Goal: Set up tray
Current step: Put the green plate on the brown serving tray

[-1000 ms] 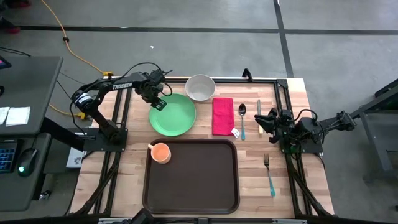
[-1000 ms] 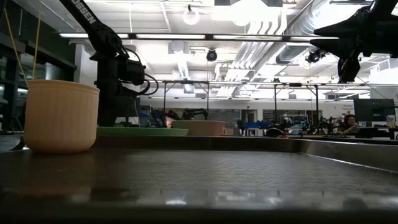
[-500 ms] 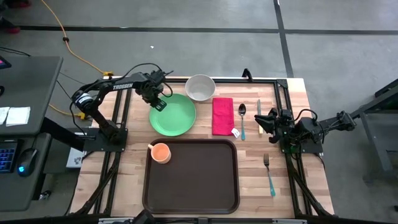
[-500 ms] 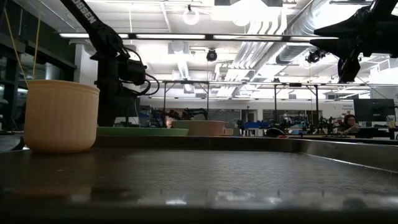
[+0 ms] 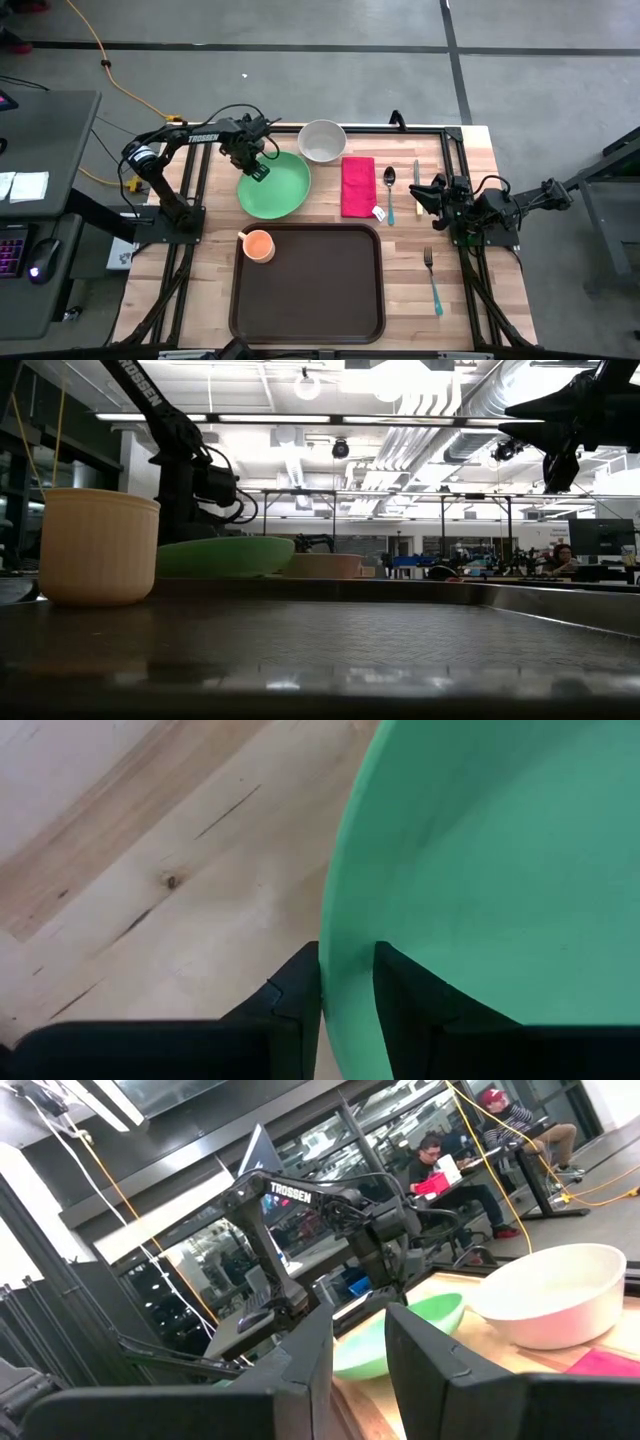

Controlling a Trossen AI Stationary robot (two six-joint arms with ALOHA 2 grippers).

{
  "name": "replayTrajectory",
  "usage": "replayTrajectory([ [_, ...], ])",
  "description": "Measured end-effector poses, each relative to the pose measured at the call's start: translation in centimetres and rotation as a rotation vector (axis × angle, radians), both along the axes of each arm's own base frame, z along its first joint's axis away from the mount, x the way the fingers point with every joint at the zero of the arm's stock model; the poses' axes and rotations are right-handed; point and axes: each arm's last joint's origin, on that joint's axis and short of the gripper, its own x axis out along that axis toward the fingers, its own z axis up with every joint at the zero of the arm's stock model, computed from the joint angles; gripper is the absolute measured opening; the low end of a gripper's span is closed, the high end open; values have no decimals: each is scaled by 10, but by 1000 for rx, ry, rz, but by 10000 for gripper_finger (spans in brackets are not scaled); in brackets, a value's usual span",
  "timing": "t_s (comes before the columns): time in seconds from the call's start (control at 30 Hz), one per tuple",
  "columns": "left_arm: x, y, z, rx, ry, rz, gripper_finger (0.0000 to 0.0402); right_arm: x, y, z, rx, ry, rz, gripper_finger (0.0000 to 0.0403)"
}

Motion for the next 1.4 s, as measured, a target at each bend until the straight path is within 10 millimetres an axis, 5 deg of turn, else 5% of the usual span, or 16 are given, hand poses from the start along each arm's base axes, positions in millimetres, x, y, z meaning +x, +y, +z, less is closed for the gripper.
replayTrajectory([
  [0.4, 3, 2, 7, -23, -21, -1, 111, 0, 0, 0, 0, 0, 0, 74],
  [0.8, 6, 4, 11, -17, -45, -1, 16, 0, 0, 0, 0, 0, 0, 74],
  [1.4, -1, -3, 30, 16, -64, -7, 14, 0, 0, 0, 0, 0, 1, 74],
])
